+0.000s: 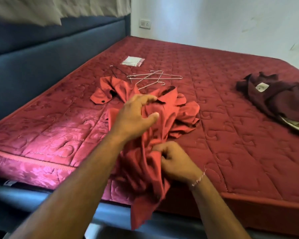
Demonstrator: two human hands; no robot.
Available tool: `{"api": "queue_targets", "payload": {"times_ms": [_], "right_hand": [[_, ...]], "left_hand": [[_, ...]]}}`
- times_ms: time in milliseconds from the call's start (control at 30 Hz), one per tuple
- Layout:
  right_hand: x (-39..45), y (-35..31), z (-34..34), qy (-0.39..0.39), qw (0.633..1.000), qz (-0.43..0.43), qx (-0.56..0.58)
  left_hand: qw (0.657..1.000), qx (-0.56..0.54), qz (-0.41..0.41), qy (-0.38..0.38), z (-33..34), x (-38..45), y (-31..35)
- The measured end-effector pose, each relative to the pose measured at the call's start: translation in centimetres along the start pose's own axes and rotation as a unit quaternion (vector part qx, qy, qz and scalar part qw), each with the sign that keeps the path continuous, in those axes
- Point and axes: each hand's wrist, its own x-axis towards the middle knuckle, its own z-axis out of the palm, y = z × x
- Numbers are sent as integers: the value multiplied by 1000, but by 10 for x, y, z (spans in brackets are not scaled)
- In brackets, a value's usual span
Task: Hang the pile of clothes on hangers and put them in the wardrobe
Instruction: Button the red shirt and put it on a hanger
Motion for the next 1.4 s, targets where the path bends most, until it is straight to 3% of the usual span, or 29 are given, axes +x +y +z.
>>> {"api": "queue_targets", "payload": {"times_ms": [67,133,167,233,300,367,433,500,567,633,700,800,867,967,1033,1200,1400], "right_hand": [[-7,-12,-6,-109,990,13,87],[-7,-19,-19,-140,981,30,132],[-3,-21,-27,-94,984,32,148],[18,-17,-46,105,978,35,175],[51,-1,-65,303,946,26,116],[86,22,-80,369,929,23,-13],[113,42,-81,331,931,9,-150],[130,55,-69,224,951,9,-214],[136,67,-49,118,959,31,-254],[135,85,-30,99,950,55,-291],[132,97,-23,168,944,65,-278],[136,107,-24,259,932,96,-234],[136,109,-25,294,922,125,-220],[139,114,-26,334,914,117,-198],[141,115,-26,341,912,107,-203],[139,118,-27,349,909,100,-205],[139,117,-25,350,909,98,-205]], "left_hand": [[976,172,-9,-137,16,26,-23],[929,268,-14,-255,29,29,-32],[919,282,2,-275,34,24,-33],[923,283,31,-258,32,13,-27],[927,242,39,-284,19,11,-20],[933,130,-24,-336,6,21,-16],[958,69,-86,-265,1,38,-22],[991,87,-65,-74,5,62,-35],[994,95,-42,34,10,83,-50],[993,105,-35,27,17,107,-70],[984,168,-43,-43,25,131,-95],[906,361,-89,-200,40,155,-135],[887,411,-131,-165,51,148,-152],[893,426,-146,10,56,126,-157],[895,397,-195,64,38,123,-157],[888,335,-313,44,-18,119,-175],[828,464,-288,-130,-42,146,-151]]}}
